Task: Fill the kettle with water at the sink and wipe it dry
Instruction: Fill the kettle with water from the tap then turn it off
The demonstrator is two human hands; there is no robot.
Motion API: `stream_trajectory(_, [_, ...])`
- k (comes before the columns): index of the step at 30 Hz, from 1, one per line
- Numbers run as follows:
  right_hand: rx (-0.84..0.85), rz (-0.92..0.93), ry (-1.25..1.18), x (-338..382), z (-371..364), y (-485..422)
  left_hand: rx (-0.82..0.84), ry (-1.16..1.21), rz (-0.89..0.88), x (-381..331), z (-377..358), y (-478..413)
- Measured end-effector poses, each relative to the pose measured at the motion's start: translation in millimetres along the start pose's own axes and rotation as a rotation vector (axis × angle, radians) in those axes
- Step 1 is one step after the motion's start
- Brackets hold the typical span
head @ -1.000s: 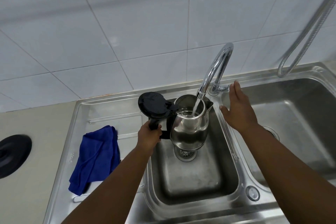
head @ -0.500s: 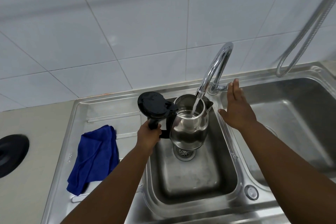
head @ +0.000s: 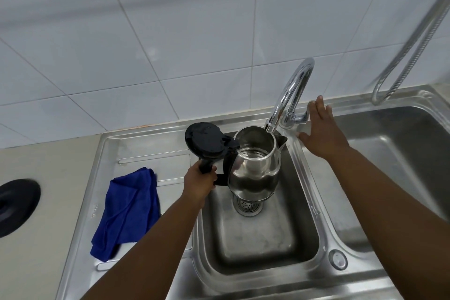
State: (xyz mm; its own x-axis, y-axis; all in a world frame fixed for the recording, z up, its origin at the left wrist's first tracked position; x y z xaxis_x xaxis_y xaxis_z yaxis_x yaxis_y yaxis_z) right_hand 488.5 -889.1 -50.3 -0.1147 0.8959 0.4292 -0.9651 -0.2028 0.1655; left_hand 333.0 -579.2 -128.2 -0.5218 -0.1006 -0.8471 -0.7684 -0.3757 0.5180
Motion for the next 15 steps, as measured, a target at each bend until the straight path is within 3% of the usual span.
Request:
stream_trajectory(3, [-0.178,0.083,-0.130,0.4,-10.8,22.7,-0.004,0.006,0.001,-0.9,1.1,0.1])
stream_trajectory(5, [-0.038,0.046,-0.370,-0.7,-30.1,38.1,-0.002,0.009,0.001,-0.9,1.8,-0.2])
stream_trajectory(8, [0.378,0.012,-0.818,9.5,-63.1,64.4,0.000,0.010,0.004,-0.7,3.5,-0.3])
stream_trajectory(10, [0.436,0.036,-0.906,10.8,-73.7,73.8,0.010,0.011,0.010,-0.6,4.4,1.5])
stream_trajectory(15, [0.364,0.003,-0.944,13.1,-79.8,85.3,0.046,0.006,-0.003,-1.5,10.8,8.8])
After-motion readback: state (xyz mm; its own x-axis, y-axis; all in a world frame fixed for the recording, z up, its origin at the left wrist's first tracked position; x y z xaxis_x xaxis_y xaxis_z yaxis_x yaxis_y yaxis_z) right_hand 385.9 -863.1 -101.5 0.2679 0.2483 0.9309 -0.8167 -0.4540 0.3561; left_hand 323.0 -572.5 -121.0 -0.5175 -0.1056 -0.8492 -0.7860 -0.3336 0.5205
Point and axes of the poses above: each hand's wrist, its own y-axis away from the middle knuckle, its own z-axis out of the back of the hand, x = y × z, the point moved 5 cm from there along -y, towards the middle knuckle, and after that the axes turned 3 degrees about x, right-handed, at the moved point
